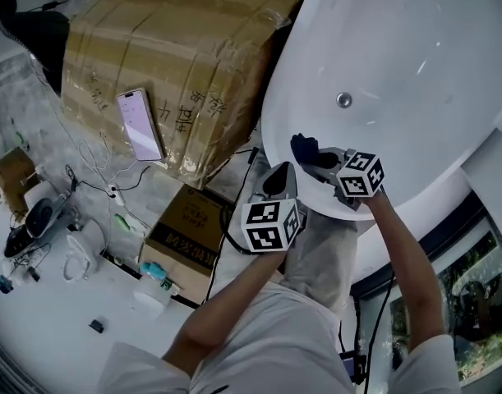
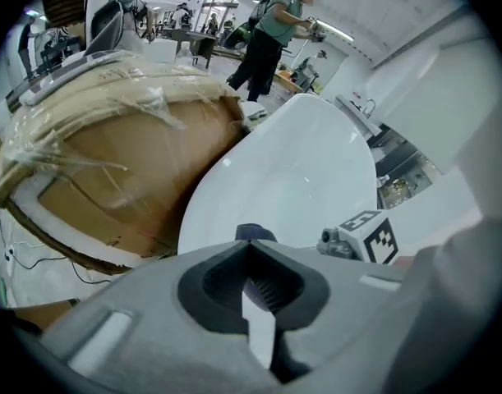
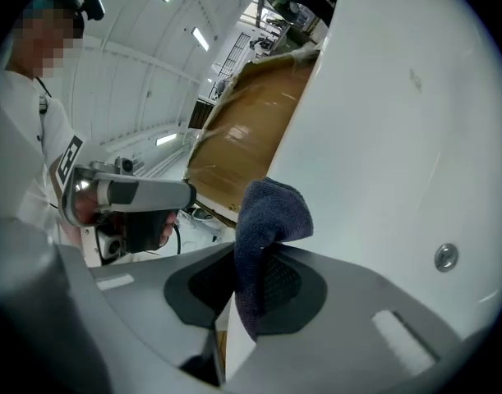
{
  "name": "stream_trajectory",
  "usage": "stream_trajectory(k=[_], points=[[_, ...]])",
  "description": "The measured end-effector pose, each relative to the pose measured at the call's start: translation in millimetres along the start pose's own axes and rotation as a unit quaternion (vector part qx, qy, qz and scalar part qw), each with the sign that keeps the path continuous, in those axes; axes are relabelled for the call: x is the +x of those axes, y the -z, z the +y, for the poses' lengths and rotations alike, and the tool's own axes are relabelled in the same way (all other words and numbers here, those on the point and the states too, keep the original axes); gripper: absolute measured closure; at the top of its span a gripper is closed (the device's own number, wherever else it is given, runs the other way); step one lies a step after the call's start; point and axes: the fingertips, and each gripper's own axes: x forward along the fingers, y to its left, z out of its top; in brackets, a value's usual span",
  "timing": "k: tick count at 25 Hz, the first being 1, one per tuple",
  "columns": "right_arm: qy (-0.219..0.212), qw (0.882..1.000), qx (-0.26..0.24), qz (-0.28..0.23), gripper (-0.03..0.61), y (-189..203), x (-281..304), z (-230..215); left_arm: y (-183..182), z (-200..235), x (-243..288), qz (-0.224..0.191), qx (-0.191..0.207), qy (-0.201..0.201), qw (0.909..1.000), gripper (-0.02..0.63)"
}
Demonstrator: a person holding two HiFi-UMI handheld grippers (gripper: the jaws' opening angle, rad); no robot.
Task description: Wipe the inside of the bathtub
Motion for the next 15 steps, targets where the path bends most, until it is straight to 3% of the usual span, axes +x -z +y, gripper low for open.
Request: stream_trajectory(k=[3, 10, 15], points=[[0.043, 0.999, -0.028, 0.003, 0.531, -15, -22, 6, -9, -2, -14, -0.001, 0.008, 0.002, 1.0, 0.618], [0.084, 0.994, -0.06, -0.047, 0.531, -78, -66, 47, -41, -5, -54, -0.03, 0.017, 0.002, 0.9994, 0.618], [0.115, 0.985, -0.125, -0.034, 0.528, -112, -96, 90, -72, -29, -81, -0.05, 0.027, 0.015, 0.9983, 0.618]])
